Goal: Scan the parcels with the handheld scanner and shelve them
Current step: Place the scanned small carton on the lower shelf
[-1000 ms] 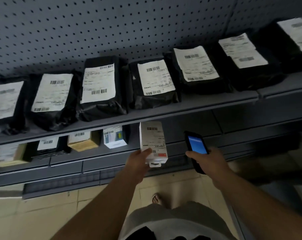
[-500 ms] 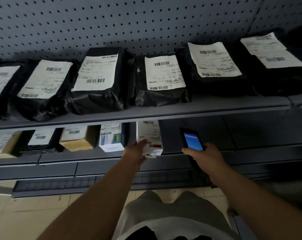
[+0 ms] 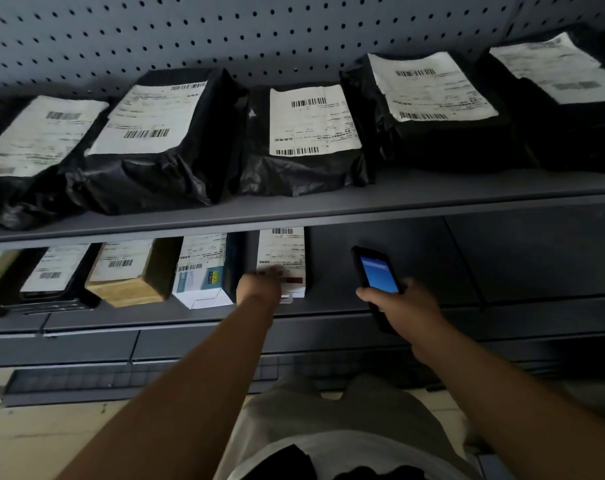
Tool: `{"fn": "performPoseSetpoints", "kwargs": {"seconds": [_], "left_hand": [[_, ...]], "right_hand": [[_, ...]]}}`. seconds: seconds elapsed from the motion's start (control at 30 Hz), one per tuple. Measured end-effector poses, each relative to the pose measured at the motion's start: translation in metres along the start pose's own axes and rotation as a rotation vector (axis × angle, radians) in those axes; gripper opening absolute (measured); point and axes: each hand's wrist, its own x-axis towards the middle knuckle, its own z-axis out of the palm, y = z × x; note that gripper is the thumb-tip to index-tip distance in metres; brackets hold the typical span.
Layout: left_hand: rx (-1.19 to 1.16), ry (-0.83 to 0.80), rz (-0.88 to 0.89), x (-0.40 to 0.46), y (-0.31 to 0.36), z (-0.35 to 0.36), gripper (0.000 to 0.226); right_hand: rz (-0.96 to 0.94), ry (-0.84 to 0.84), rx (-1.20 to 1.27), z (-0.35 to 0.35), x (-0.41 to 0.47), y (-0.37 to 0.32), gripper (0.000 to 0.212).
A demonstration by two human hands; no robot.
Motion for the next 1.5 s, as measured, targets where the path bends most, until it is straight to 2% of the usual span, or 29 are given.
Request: {"fn": "performPoseSetpoints", "kwargs": {"seconds": [0.17, 0.27, 0.37, 0.47, 0.53, 0.7, 0.97, 1.17, 1.33, 1.5], "left_hand": [[0.19, 0.063, 0.044, -0.005, 0.004, -0.005, 0.04], [0.269, 0.087, 0.008, -0.022, 0.009, -0.012, 0.046], [0.261, 0.075, -0.004, -0.054, 0.013, -0.025, 0.054], [0.276, 0.011, 0.002, -0.088, 0.018, -0.041, 0.056], [0.296, -0.037, -0.016, -0.108, 0.019, -0.052, 0.054], [0.359, -0.067, -0.007, -0.153, 0.016, -0.074, 0.054], [0.437, -0.044, -0.019, -0.22, 0.001, -0.096, 0.052], [0.417, 0.12, -0.082, -0.253, -0.044, -0.146, 0.047], [0.393, 0.268, -0.185, -0.278, -0.085, -0.206, 0.06], [0.358, 0.379, -0.262, -0.299, -0.128, -0.276, 0.06]], "right_hand": [[0.025, -0.04, -0.014, 0.002, -0.008, -0.002, 0.089], [0.046, -0.054, -0.053, 0.0, -0.02, -0.008, 0.115], [0.058, -0.065, -0.083, -0.008, -0.035, -0.017, 0.112], [0.074, -0.073, -0.129, -0.015, -0.052, -0.023, 0.12], [0.094, -0.085, -0.14, -0.021, -0.064, -0.028, 0.111], [0.144, -0.168, -0.208, -0.037, -0.087, -0.042, 0.073], [0.097, -0.348, -0.32, -0.034, -0.113, -0.068, 0.059], [0.017, -0.501, -0.481, 0.016, -0.137, -0.081, 0.067], [-0.154, -0.641, -0.659, 0.084, -0.173, -0.096, 0.084], [-0.329, -0.764, -0.813, 0.169, -0.232, -0.107, 0.072]]}}
